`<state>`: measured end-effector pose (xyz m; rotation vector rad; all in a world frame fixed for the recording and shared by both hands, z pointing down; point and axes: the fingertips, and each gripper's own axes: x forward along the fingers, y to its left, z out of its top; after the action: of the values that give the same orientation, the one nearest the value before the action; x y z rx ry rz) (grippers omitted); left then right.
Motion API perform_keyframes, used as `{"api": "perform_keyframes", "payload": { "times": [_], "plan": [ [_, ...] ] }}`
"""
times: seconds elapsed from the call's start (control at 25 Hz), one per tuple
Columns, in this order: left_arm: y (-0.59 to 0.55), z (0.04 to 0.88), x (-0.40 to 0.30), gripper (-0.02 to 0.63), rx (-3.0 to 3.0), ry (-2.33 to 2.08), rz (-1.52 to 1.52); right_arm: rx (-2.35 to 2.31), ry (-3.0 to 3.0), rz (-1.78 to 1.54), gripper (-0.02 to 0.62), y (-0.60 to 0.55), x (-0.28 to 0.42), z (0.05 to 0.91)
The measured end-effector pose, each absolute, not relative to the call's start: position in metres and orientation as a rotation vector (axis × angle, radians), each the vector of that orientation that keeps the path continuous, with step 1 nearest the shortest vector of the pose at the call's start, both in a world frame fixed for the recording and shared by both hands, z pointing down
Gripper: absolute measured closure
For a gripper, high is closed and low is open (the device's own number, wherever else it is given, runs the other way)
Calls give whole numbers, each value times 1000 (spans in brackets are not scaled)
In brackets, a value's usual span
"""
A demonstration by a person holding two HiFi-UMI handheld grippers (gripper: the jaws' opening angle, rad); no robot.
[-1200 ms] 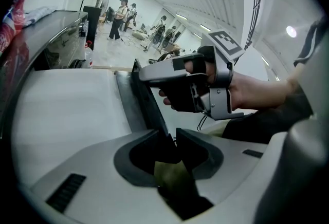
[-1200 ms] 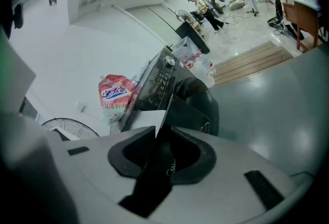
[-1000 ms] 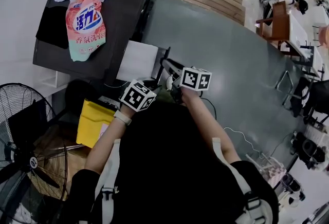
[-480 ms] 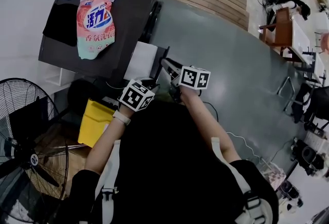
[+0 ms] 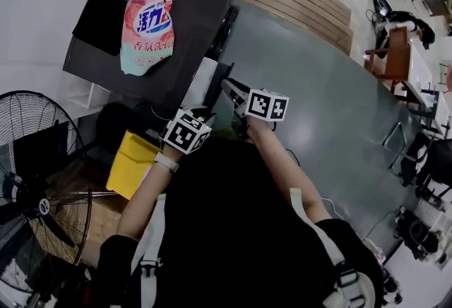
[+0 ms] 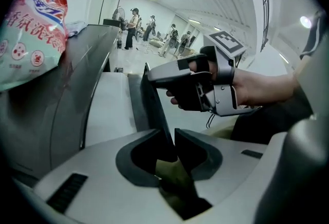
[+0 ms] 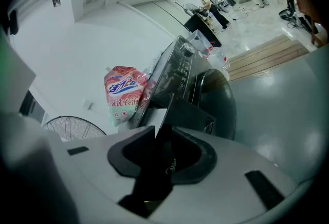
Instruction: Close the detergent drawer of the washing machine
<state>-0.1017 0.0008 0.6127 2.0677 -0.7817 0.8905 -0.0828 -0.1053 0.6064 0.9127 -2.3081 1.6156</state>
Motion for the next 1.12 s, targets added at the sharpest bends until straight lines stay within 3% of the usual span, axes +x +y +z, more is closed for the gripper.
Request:
{"api": "perform_keyframes", "payload": {
  "times": [0.6, 1.12],
  "plan": [
    [18, 618, -154, 515, 1882, -1039, 822, 740, -2354, 1596, 471, -113, -124, 605],
    [37, 629, -137, 515, 1730, -1120, 744, 554, -2379, 1526, 465, -110, -124, 604]
  ]
}}
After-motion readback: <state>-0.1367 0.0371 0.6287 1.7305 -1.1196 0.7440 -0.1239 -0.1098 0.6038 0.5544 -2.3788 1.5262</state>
